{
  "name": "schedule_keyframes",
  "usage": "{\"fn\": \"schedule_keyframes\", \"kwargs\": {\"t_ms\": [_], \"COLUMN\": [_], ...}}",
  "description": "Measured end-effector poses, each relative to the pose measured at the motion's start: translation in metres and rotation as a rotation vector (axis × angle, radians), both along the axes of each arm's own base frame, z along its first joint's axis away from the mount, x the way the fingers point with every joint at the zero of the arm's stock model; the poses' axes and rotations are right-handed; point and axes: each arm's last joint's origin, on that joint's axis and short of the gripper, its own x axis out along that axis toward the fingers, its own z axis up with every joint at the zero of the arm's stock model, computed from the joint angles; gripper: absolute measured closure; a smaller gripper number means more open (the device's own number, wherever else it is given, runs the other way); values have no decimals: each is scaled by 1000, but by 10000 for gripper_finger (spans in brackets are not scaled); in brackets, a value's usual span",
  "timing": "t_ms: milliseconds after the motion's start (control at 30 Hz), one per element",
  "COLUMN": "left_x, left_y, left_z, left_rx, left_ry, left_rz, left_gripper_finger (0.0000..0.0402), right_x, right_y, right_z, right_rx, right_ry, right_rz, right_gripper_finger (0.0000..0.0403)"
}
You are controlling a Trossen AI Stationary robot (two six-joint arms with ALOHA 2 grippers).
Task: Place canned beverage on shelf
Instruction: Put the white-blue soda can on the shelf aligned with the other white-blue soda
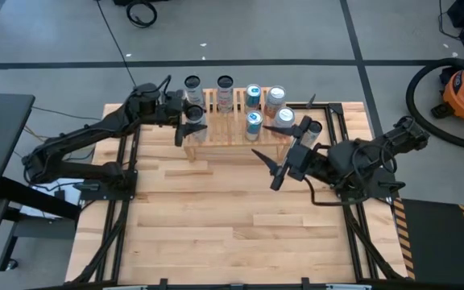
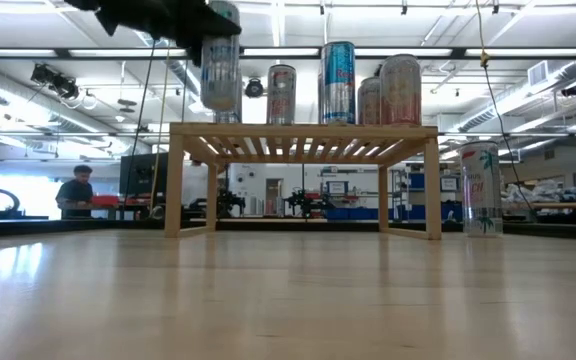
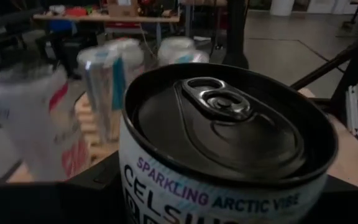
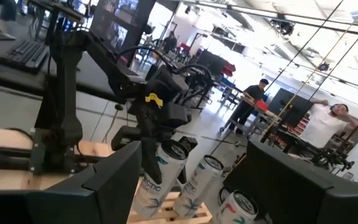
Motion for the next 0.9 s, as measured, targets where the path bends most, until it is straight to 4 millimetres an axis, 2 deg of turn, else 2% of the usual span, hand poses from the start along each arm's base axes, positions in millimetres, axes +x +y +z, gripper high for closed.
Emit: {"fn": "schedule_keyframes", "kwargs": {"t_ms": [300, 667, 900], "left_x": [-8, -10, -10], "left_y": [13, 18, 17], "left_z": [-34, -39, -39], "left_rx": [-5, -20, -40], "left_ry": [-1, -37, -38], "left_rz": [58, 53, 50], "left_gripper_finger": [147, 146, 124], "right_x": [0, 0, 0], "right_y": [0, 0, 0], "right_z": [-2, -2, -2], "right_rx": [30, 30, 30], "right_ry": [3, 3, 3], "right_rz": [2, 2, 2], "right_gripper_finger": [104, 104, 104]}}
